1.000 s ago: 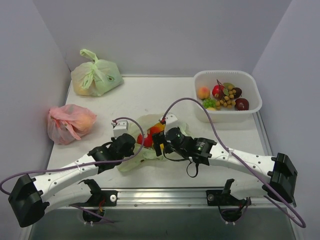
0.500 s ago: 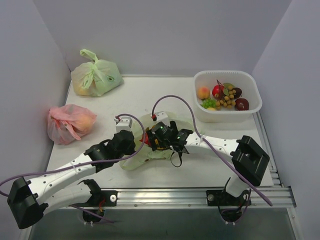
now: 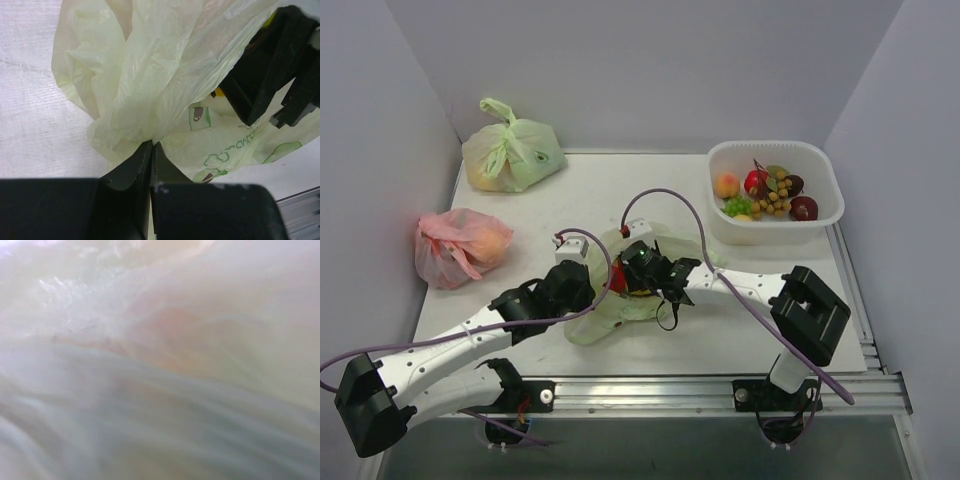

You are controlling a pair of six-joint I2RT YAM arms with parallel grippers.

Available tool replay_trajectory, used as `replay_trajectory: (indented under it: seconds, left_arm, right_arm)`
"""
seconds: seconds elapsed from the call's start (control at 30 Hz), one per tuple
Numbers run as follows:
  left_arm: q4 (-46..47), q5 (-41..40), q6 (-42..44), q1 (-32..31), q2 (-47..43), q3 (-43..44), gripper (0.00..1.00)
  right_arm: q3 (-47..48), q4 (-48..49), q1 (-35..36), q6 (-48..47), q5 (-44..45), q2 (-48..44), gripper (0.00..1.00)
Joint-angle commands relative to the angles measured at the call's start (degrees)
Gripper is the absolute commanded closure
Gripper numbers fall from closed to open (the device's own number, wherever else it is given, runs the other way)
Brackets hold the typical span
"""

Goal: Untie the knot of the plastic bag and take out the fruit

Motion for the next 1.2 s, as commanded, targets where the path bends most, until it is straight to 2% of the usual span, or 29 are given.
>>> replay_trajectory:
  seconds: [0.0,0.07,0.1,0.13,0.17,0.23,0.27,0.37,0.4,0.67,1.03,1.13,1.17]
  left_arm:
    - [-0.2,1.0,0.0,0.2,-0.1,1.9,0.96]
    - [-0.6,1.3,-0.7,0.2,-0.2,2.2,0.97]
    - [-0.9,1.8,-0.8,0.2,-0.1,2.5,0.98]
    - [-1.2,2.1,-1.0,0.2,-0.1,2.8,0.98]
    - [-1.4,2.3,-1.4,0.2,0.3,3.0,0.98]
    - [-2.2,3.0,-1.7,0.2,1.0,3.8,0.98]
    - [-2.6,3.2,-1.9,0.3,1.3,4.2,0.98]
    - [-4.3,4.2,-2.0,0.2,2.0,5.7,0.99]
    - [-5.2,4.4,-2.0,0.2,2.1,6.2,0.99]
    - [-8.2,5.8,-3.8,0.2,2.9,8.6,0.99]
    - [-8.4,8.3,-7.3,0.2,6.1,7.3,1.00]
    - [-8.5,8.6,-6.5,0.3,7.5,8.1,1.00]
    - [-8.4,8.6,-6.4,0.3,7.8,8.6,1.00]
  right_arm:
    - [-2.7,-1.5,-0.2,1.1,-0.9,-1.9,0.69]
    - [-3.5,-2.4,-0.2,1.2,-0.8,-3.6,0.72]
    - [-3.5,-2.8,-0.3,1.2,-1.0,-4.0,0.68]
    - [-3.4,-3.6,-0.3,1.4,-1.4,-4.7,0.63]
    - [-3.3,-3.6,-0.3,1.4,-1.6,-4.8,0.52]
    - [-2.8,-5.9,-0.3,2.0,-1.7,-5.0,0.43]
    - [-2.3,-6.3,-0.3,2.1,-1.6,-4.9,0.33]
    - [-0.8,-7.5,-0.6,0.8,-2.7,-4.2,0.19]
    - [-0.4,-8.0,-0.6,0.7,-3.3,-3.7,0.17]
    - [2.5,-10.6,-0.6,5.5,0.1,3.5,0.09]
    - [7.2,-14.7,-0.9,11.7,6.9,10.3,0.10]
    - [6.8,-14.8,-1.0,11.4,6.7,8.8,0.18]
    - [6.8,-14.8,-1.0,10.3,6.4,8.3,0.25]
